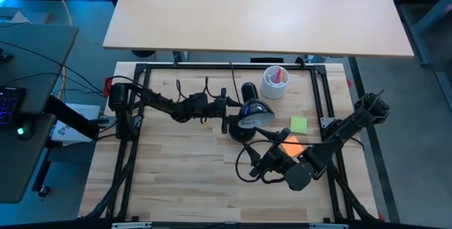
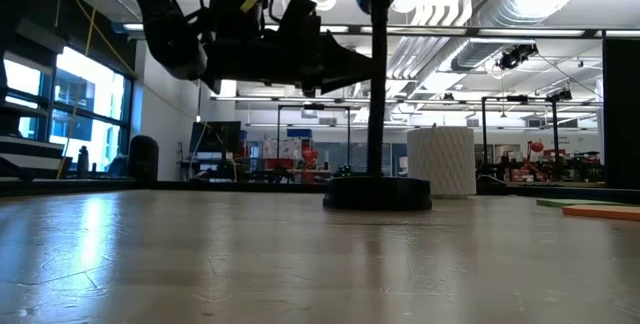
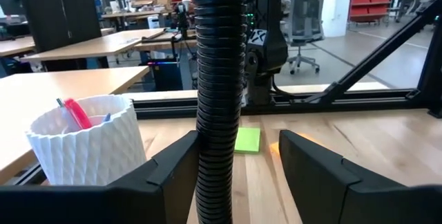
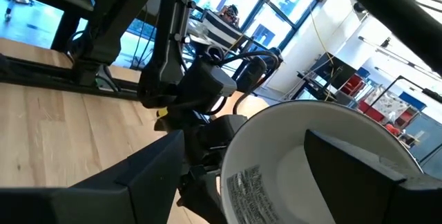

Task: Screw lightbulb
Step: Insert the lightbulb into the desk lamp

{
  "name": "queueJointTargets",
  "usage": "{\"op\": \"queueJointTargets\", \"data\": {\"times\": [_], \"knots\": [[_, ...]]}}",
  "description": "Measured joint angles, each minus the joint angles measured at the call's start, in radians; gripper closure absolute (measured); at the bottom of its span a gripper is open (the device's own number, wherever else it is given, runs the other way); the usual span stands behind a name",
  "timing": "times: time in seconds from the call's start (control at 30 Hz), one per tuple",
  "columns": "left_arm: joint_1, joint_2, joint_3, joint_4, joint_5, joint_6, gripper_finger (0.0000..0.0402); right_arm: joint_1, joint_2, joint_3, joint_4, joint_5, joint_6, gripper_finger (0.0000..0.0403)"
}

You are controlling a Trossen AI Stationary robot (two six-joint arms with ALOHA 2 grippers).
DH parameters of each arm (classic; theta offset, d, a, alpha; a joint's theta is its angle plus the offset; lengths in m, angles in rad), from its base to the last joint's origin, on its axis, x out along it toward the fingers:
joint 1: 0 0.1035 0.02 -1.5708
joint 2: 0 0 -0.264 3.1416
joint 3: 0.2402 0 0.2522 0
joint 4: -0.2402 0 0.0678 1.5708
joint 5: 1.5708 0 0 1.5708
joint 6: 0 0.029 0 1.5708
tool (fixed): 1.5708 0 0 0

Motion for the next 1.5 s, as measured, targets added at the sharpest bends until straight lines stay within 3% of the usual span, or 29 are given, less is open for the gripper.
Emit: {"op": "queueJointTargets", "data": {"times": [1.03,1.5], "knots": [[-0.012,-0.001,0.0,-0.006,-0.029,-0.017,0.0391,0.003,0.0,0.0,0.001,0.004,-0.034,0.0105],[-0.08,-0.101,-0.043,-0.146,-0.244,-0.003,0.0401,0.043,0.0,0.0,-0.001,0.056,-0.034,0.0105]]}}
